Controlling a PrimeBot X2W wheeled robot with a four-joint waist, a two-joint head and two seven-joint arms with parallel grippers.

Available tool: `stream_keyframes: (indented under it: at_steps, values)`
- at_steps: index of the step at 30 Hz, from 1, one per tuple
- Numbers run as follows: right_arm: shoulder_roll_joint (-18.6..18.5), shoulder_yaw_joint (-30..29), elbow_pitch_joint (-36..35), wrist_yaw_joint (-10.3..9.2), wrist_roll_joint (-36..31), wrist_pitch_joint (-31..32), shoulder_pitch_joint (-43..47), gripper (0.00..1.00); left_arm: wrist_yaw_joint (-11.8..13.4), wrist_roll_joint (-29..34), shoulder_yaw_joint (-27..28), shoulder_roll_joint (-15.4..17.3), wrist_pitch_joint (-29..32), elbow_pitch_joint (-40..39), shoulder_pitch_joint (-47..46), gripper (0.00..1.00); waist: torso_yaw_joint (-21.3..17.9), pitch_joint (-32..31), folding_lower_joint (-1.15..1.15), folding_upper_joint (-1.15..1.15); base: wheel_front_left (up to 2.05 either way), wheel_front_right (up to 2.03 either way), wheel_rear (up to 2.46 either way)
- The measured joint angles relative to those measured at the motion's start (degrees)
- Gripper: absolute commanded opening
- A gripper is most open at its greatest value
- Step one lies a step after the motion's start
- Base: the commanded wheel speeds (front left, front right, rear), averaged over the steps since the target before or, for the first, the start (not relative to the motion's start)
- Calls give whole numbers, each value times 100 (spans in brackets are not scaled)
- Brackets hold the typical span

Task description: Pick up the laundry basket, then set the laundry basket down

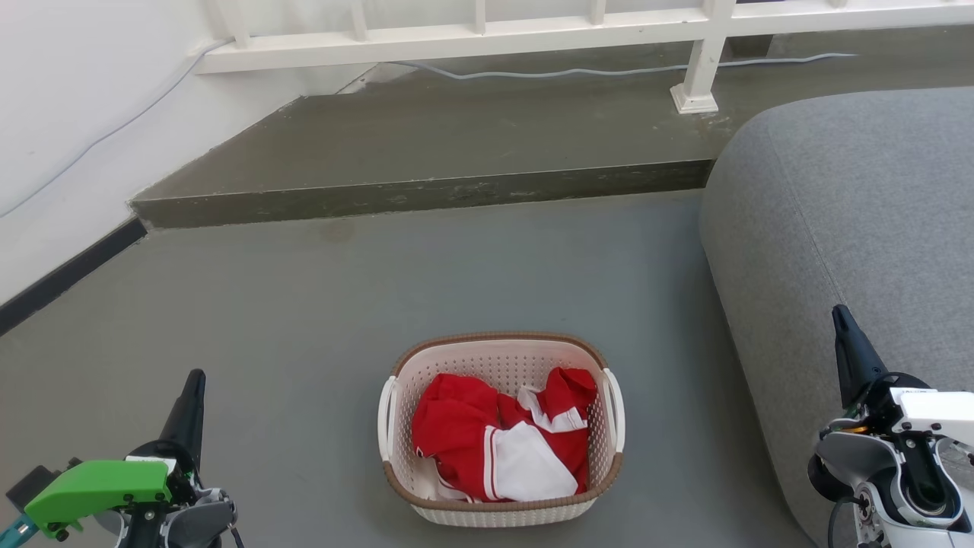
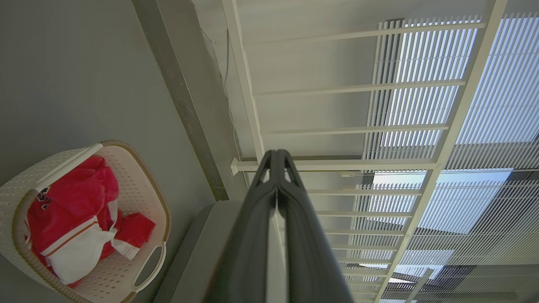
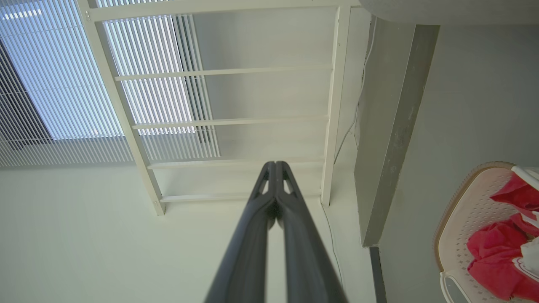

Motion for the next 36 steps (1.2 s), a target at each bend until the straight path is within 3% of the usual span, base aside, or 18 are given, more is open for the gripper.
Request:
stream_keyframes:
  at_steps: [36]
  values:
    - [0, 0, 0, 0, 0, 0, 0, 0, 0, 0, 0, 0, 0, 0, 0, 0, 0, 0, 0, 0, 0, 0, 0]
